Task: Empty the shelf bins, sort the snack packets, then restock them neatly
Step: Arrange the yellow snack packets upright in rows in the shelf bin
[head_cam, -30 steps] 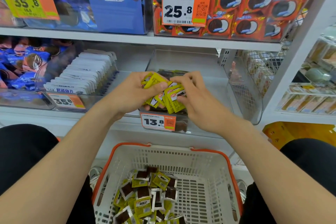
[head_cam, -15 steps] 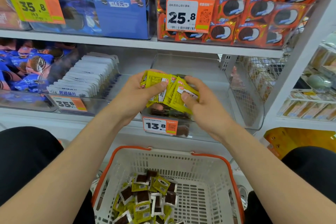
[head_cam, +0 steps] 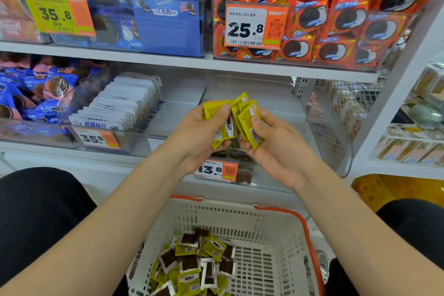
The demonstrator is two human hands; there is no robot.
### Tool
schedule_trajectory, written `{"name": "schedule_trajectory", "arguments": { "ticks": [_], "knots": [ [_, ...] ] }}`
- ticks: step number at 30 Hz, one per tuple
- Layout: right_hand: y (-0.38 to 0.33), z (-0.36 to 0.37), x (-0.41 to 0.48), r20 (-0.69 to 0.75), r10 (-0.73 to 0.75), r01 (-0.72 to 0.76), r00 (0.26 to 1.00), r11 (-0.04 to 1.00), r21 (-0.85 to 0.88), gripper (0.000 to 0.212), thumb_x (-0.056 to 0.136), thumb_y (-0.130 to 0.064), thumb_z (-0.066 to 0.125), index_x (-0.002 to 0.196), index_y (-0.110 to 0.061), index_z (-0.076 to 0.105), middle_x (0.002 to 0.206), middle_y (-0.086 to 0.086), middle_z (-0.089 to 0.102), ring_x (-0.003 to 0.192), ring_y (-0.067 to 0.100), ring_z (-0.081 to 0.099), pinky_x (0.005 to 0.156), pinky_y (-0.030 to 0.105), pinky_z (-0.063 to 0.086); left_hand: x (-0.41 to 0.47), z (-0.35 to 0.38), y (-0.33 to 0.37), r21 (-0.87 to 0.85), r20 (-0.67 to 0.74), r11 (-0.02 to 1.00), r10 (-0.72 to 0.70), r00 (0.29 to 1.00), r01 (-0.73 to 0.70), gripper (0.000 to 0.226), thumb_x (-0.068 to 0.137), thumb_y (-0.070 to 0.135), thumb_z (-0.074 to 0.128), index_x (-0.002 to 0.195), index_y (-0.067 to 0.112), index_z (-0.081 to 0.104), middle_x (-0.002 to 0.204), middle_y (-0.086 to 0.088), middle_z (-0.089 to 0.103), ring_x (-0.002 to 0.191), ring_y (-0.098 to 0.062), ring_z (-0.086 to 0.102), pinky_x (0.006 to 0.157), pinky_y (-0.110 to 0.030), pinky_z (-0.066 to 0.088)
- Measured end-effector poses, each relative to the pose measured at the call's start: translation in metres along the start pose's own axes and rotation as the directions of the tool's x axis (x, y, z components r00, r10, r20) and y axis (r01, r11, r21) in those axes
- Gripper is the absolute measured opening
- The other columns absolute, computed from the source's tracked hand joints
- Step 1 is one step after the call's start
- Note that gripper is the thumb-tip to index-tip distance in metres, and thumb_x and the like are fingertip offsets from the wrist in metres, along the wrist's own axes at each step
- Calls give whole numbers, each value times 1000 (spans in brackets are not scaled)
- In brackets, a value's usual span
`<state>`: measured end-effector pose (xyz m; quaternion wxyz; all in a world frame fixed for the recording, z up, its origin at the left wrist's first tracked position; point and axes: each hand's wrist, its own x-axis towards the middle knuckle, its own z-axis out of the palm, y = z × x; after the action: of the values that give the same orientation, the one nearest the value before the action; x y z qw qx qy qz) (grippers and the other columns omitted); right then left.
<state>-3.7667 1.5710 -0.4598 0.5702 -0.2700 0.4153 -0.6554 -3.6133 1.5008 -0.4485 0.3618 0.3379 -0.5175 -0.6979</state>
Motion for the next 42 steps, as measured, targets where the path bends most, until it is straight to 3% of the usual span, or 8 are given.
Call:
{"name": "schedule_trajectory", "arguments": {
  "ticks": [6,11,19,23,27,32,35,42],
  "knots": [
    [7,2,-3,-74,-144,121,987,959,-257,29,112,-12,44,132,-5,63,108,14,74,78,21,65,63,29,50,-2,5,-3,75,229,987,121,966,-141,28,109,12,52,136,4,57,122,-22,71,101,-28,71,87,-38,60],
    [10,-3,0,6,-310,203,951,605,-770,32,98,-58,50,120,-36,58,124,5,65,105,24,71,96,47,58,1,3,-9,132,168,973,168,971,-191,28,105,9,59,132,12,55,121,-13,74,103,-29,74,89,-47,62],
    [-3,-8,-1,-80,-188,156,979,941,-301,29,110,-14,48,130,0,62,121,18,74,111,32,71,100,49,57,-3,3,-2,79,212,993,73,975,-91,26,103,2,59,128,7,67,122,-20,73,114,-35,72,96,-46,61],
    [-8,-8,0,-113,-27,4,993,981,-194,30,109,-19,51,124,0,67,103,13,75,89,25,66,78,37,51,-3,2,0,211,312,972,35,949,-105,36,108,-1,43,133,13,65,124,-18,73,115,-29,72,98,-43,60],
    [-7,-9,-1,-104,-106,69,989,948,-310,24,108,-15,53,126,-4,65,109,11,78,93,23,76,90,41,60,0,-5,-6,447,158,876,123,980,-182,20,110,16,51,128,23,55,113,-3,76,94,-19,77,75,-46,66],
    [-29,-24,-2,202,-289,335,936,552,-764,21,107,-15,58,128,-13,55,111,10,70,101,27,69,91,41,59,0,-12,1,514,221,811,190,957,-279,13,109,18,55,121,16,59,98,-11,76,79,-31,78,58,-44,63],
    [-36,-28,-4,246,-288,362,925,483,-797,23,106,-18,59,129,-15,53,115,9,67,104,23,68,93,40,57,-1,-17,9,510,264,798,210,941,-321,22,109,24,55,125,15,66,94,-13,76,76,-28,76,56,-42,61],
    [-10,-10,0,-28,-204,184,979,927,-328,27,108,-12,52,130,1,61,121,20,73,114,35,71,101,52,57,2,1,-5,316,90,890,317,944,-328,21,107,25,51,123,26,64,112,-8,72,103,-26,69,89,-49,57]
  ]
}}
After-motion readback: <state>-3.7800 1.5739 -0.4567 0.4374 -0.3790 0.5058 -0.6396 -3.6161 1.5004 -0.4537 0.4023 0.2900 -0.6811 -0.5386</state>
